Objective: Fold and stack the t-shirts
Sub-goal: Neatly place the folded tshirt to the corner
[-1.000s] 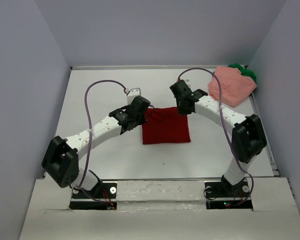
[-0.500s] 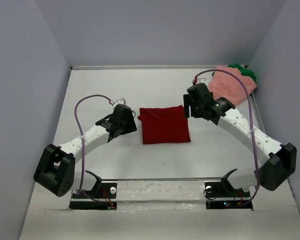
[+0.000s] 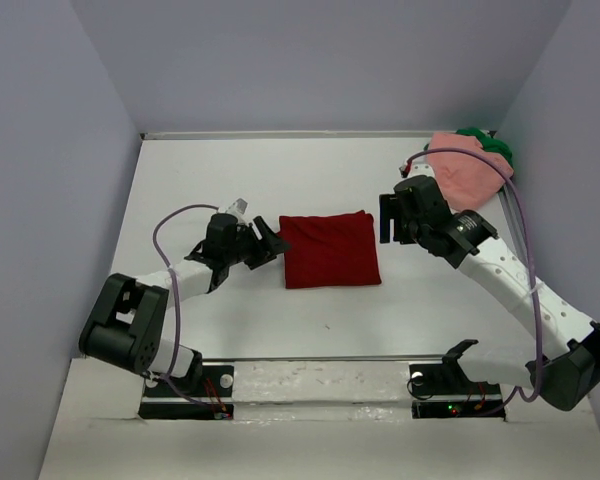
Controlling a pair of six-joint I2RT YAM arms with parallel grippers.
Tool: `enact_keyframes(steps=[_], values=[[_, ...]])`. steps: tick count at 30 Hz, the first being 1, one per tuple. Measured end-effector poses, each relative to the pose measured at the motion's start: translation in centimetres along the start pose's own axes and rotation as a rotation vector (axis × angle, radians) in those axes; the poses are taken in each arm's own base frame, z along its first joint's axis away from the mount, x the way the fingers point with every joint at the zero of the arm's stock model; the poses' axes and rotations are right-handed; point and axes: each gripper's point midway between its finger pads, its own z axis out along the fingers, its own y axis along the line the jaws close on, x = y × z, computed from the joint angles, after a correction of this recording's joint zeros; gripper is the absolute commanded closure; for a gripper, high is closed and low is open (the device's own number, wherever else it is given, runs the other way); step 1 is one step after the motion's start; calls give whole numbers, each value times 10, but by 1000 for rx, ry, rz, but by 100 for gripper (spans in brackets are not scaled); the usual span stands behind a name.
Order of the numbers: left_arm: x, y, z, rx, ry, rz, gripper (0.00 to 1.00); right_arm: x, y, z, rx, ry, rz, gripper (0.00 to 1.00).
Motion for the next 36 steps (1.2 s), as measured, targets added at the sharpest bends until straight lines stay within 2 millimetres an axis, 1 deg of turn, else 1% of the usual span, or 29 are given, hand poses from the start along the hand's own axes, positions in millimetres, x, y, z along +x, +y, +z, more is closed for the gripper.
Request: enact_keyframes(steps=[3, 7, 12, 15, 19, 21, 24, 28, 33, 36], values=[[2, 1, 4, 49, 26, -47, 25, 8, -3, 1, 8, 21, -10, 23], [6, 4, 9, 61, 49, -68, 23, 5, -3, -5, -3, 3, -1, 23], [12, 17, 18, 14, 80, -91, 23, -1, -5, -13, -15, -23, 8, 23], [8, 21, 22, -16, 83, -90, 23, -1, -5, -13, -14, -23, 8, 23], [-2, 20, 31, -37, 75, -77, 23, -1, -5, -13, -16, -23, 8, 23], [-7, 20, 38, -43, 77, -73, 23, -1, -4, -13, -17, -23, 8, 23], [-7, 24, 47, -52, 92, -80, 23, -1, -5, -13, -16, -23, 7, 23], [-9, 18, 56, -18, 108, -86, 23, -4, -5, -14, -15, -30, 4, 23], [-5, 15, 57, -8, 120, -92, 23, -8, -6, -16, -11, -42, 3, 23], [2, 12, 58, 0, 140, -97, 23, -9, -5, -16, -13, -46, 5, 23]])
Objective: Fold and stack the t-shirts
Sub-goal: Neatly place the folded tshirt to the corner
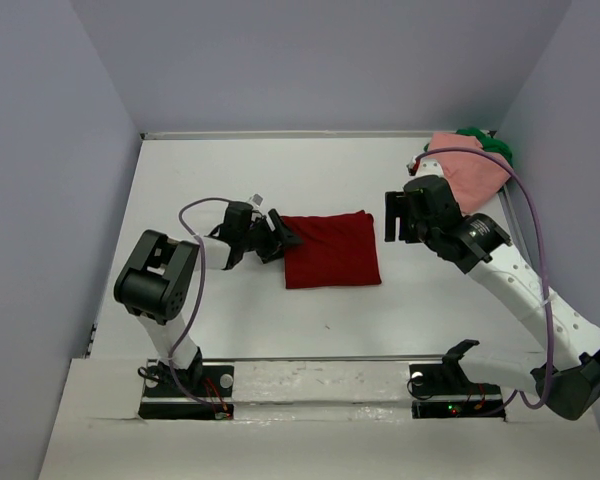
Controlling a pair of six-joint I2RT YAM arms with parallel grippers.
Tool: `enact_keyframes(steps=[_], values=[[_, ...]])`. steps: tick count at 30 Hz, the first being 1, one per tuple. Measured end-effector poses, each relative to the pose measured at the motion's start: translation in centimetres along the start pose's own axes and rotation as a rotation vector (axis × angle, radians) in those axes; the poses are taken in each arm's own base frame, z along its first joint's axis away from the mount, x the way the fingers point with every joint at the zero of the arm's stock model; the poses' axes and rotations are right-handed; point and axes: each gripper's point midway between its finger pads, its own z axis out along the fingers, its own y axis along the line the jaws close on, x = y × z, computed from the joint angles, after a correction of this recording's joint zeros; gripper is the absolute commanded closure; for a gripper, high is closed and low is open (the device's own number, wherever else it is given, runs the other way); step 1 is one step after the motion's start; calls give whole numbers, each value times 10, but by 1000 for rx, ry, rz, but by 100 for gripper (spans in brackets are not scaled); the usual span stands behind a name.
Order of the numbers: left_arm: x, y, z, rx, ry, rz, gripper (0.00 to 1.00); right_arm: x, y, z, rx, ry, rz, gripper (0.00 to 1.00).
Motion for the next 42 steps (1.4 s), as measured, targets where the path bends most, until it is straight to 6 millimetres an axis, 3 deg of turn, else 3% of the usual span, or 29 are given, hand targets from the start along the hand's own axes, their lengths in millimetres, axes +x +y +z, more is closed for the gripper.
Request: enact_keyframes(steps=[6, 11, 18, 22, 23, 25, 35, 42], values=[[22, -11, 5, 17, 49, 5, 23, -1, 0, 0, -2, -3, 2, 23], [36, -13, 11, 22, 85, 3, 40, -2, 0, -2, -4, -8, 5, 23], [37, -15, 23, 37, 120, -24, 48, -5, 0, -8, -16, -27, 15, 23], [32, -13, 32, 27, 119, -29, 73, -7, -1, -10, -19, -33, 18, 23], [32, -11, 34, 19, 122, -33, 86, -7, -1, -10, -19, -33, 18, 23], [31, -11, 36, 14, 129, -40, 100, -6, -1, -10, -18, -33, 17, 23], [3, -10, 41, -124, 77, 13, 100, -5, 3, -10, -40, -26, 20, 24], [-49, -4, 27, -355, -24, 132, 100, -5, 6, -10, -59, -23, 22, 24]])
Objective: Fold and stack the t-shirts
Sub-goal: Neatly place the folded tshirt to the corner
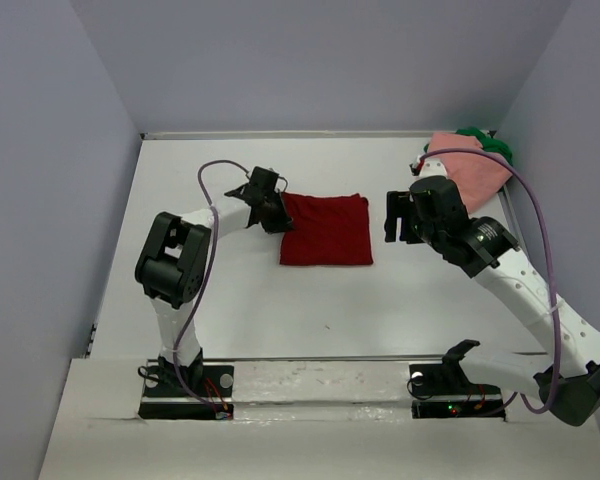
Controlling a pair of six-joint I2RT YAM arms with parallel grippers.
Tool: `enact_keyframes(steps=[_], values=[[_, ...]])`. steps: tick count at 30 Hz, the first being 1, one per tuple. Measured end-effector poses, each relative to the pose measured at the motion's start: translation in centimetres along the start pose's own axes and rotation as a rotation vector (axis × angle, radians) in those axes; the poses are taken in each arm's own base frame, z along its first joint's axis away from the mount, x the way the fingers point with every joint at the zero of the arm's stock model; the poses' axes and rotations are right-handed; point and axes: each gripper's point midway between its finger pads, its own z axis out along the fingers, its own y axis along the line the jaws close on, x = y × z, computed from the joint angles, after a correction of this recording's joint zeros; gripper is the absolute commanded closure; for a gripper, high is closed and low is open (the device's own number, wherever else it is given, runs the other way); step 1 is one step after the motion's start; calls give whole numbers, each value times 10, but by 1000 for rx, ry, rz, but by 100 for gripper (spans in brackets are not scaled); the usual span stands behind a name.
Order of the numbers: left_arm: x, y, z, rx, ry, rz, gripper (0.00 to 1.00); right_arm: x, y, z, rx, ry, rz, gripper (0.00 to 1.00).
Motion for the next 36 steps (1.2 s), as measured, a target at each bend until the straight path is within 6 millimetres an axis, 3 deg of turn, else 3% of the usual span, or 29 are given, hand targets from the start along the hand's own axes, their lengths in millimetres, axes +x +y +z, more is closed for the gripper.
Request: enact_keyframes(steps=[4, 7, 12, 19, 36], values=[[-36, 10, -8, -95, -54, 52, 100, -1, 4, -2, -25, -1, 3, 24], [-64, 24, -4, -167, -72, 88, 100, 0, 6, -3, -40, -3, 3, 25], [-79, 59, 10, -268, -31, 117, 100, 3, 7, -2, -48, 6, -7, 25], [-107, 81, 8, -317, -31, 124, 100, 6, 6, 1, -43, 18, -28, 25], [-224, 148, -8, -389, -127, 87, 100, 20, 19, 23, -59, 109, -61, 26]])
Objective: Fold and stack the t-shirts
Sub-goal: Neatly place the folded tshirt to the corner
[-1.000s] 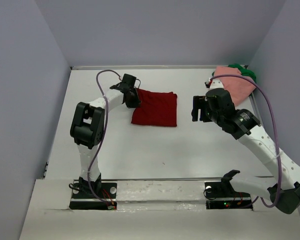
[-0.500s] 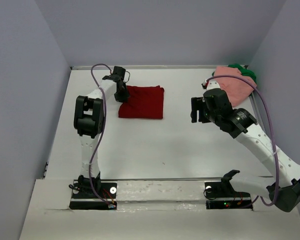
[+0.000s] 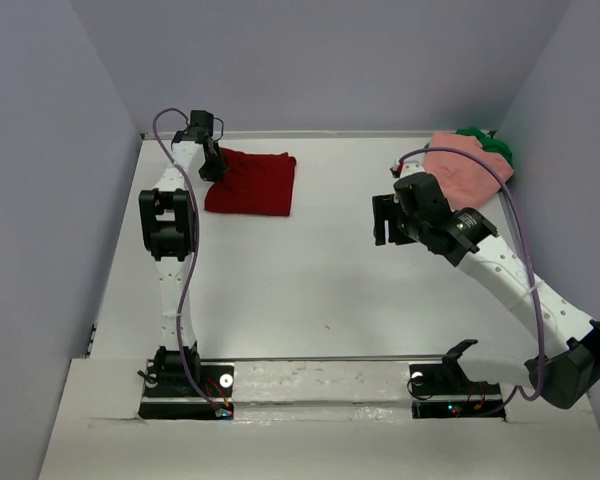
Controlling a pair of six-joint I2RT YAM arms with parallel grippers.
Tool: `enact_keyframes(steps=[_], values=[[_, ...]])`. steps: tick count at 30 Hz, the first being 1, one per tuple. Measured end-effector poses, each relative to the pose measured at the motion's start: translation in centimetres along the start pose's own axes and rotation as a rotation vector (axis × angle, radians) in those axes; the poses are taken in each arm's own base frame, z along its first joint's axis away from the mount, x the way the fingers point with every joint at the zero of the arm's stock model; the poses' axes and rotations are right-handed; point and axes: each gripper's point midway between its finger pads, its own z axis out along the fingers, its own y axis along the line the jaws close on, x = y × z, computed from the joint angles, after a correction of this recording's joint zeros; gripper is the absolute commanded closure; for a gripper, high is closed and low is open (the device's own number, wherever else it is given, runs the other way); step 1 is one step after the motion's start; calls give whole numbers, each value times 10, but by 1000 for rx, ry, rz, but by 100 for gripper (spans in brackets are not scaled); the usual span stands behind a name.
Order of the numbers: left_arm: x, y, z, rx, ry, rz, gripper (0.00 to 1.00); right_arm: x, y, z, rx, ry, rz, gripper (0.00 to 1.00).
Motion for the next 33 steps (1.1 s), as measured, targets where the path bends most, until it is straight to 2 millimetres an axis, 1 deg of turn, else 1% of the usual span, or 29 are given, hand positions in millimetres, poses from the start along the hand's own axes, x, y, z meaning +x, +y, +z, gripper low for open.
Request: enact_keyframes(steps=[4, 6, 10, 13, 20, 28, 31, 33], values=[[-15, 13, 5, 1, -11, -13, 100, -4, 3, 5, 0, 11, -4, 27], [-19, 20, 6, 10, -10, -23, 100, -7, 5, 7, 0, 12, -7, 27], [-23, 38, 6, -2, -8, -42, 100, -13, 8, 8, -3, 12, -14, 27], [-30, 56, 4, -17, -16, -61, 100, -16, 9, 9, -3, 10, -19, 27], [-45, 92, -1, -98, -56, -53, 100, -14, 7, 13, 10, 27, -34, 27], [-62, 119, -6, -175, -109, -23, 100, -11, 5, 14, 22, 41, -46, 27], [-70, 133, -9, -210, -132, -10, 100, -10, 5, 16, 24, 48, -49, 26], [-79, 144, -12, -231, -157, -2, 100, -9, 5, 17, 25, 53, -52, 27]])
